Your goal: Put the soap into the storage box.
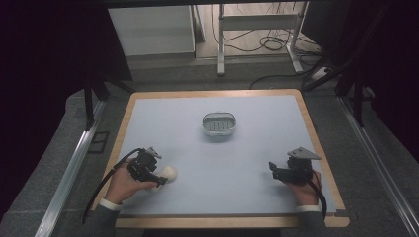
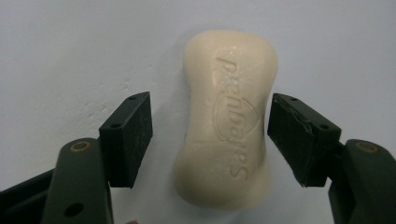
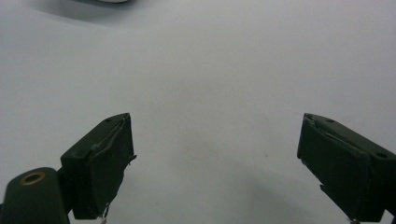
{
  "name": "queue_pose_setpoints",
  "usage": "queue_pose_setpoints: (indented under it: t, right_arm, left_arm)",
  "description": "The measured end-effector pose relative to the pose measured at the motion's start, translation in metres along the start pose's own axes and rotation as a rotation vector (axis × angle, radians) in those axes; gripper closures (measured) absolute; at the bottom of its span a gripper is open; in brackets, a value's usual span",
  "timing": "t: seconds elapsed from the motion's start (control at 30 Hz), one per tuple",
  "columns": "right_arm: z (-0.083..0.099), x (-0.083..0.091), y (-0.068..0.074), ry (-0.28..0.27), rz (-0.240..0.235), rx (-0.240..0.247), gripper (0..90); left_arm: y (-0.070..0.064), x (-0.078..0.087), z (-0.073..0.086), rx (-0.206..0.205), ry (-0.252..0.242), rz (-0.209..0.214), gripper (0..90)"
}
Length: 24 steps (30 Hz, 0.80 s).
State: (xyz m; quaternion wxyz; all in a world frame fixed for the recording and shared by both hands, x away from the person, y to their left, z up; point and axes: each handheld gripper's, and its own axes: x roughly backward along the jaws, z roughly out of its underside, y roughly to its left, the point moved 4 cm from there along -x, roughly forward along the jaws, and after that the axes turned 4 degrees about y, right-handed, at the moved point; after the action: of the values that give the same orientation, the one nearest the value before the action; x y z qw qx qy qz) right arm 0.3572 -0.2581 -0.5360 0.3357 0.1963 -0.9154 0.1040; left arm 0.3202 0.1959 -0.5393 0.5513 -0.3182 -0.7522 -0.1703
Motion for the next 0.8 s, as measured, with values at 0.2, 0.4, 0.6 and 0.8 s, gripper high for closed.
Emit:
queue_pose_setpoints:
  t: [0.2, 0.4, 0.6, 0.8]
  right_arm:
    - [0.000, 0.000, 0.001, 0.003, 0.003, 0.004, 10.4]
    - [-0.001, 0.000, 0.001, 0.001, 0.008, 0.011, 10.4]
    - [0.000, 0.000, 0.001, 0.002, 0.010, 0.010, 10.4]
    - [0.000, 0.000, 0.001, 0.001, 0.013, 0.008, 10.4]
  left_arm:
    - [-0.002, -0.008, -0.002, -0.010, 0.033, -0.001, 32.9]
    - [-0.005, -0.012, -0.003, -0.014, 0.041, 0.015, 47.6]
    - [-0.004, -0.011, -0.003, -0.014, 0.059, -0.004, 49.2]
    - [-0.002, -0.002, -0.006, -0.024, 0.049, 0.001, 49.6]
